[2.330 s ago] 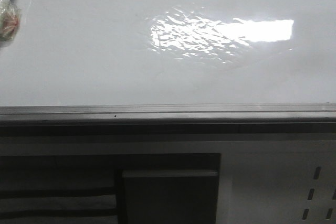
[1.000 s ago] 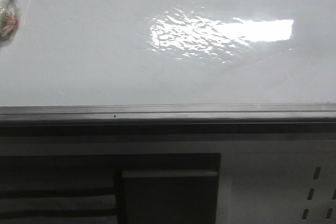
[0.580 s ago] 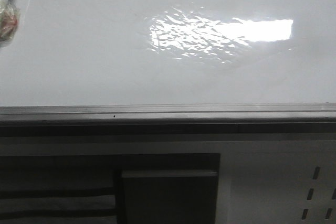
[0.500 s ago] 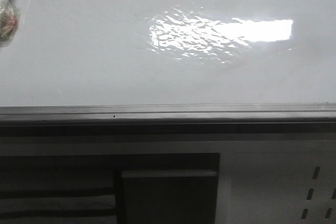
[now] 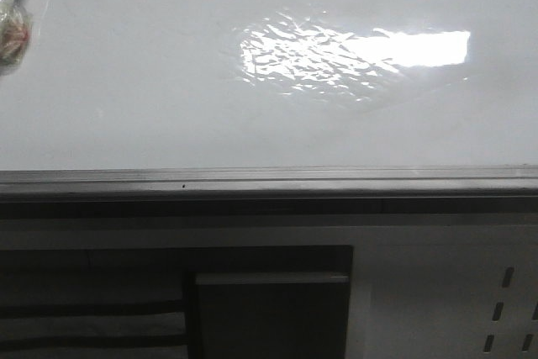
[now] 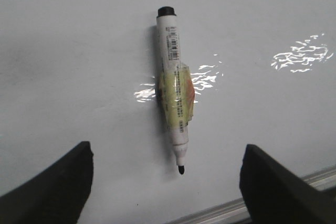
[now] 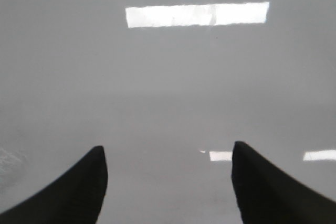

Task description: Write number 4 on whiteboard

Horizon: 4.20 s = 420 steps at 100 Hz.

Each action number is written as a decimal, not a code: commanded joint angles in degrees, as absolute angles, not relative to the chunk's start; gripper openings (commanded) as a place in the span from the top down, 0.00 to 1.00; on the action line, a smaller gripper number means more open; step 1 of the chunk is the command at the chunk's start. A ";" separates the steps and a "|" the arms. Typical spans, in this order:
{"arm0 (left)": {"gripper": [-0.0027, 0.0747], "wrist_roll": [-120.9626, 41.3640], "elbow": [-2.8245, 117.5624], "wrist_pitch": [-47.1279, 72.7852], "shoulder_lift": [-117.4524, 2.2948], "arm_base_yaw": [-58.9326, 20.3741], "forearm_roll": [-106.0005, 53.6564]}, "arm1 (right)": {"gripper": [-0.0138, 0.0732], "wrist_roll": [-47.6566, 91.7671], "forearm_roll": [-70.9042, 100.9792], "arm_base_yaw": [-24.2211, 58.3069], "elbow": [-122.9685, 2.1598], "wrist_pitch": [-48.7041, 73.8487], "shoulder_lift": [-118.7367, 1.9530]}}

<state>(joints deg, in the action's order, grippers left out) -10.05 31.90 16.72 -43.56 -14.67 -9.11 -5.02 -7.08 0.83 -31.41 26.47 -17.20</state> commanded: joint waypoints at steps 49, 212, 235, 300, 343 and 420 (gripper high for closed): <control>0.35 -10.09 33.38 -7.04 -66.39 -17.58 -8.82 | 0.32 -4.77 -7.30 0.57 -33.39 21.88 -18.23; 0.99 -44.90 72.83 63.92 -72.52 -39.43 -23.50 | 0.33 63.73 47.22 15.79 -62.69 65.26 -57.97; 0.99 -47.97 76.82 63.96 -75.01 -45.10 -23.39 | 0.33 70.77 47.22 25.06 -64.44 58.58 -62.32; 0.99 -48.76 78.19 64.06 -75.37 -48.08 -23.39 | 0.59 70.77 47.57 28.73 -64.44 55.94 -64.46; 0.98 -48.76 78.19 63.24 -75.37 -48.08 -23.39 | 0.84 70.77 47.57 28.73 -64.44 56.26 -64.46; 0.56 -27.56 64.84 51.63 -53.63 -38.37 -12.21 | 0.86 26.78 11.83 28.23 -57.61 45.09 -50.74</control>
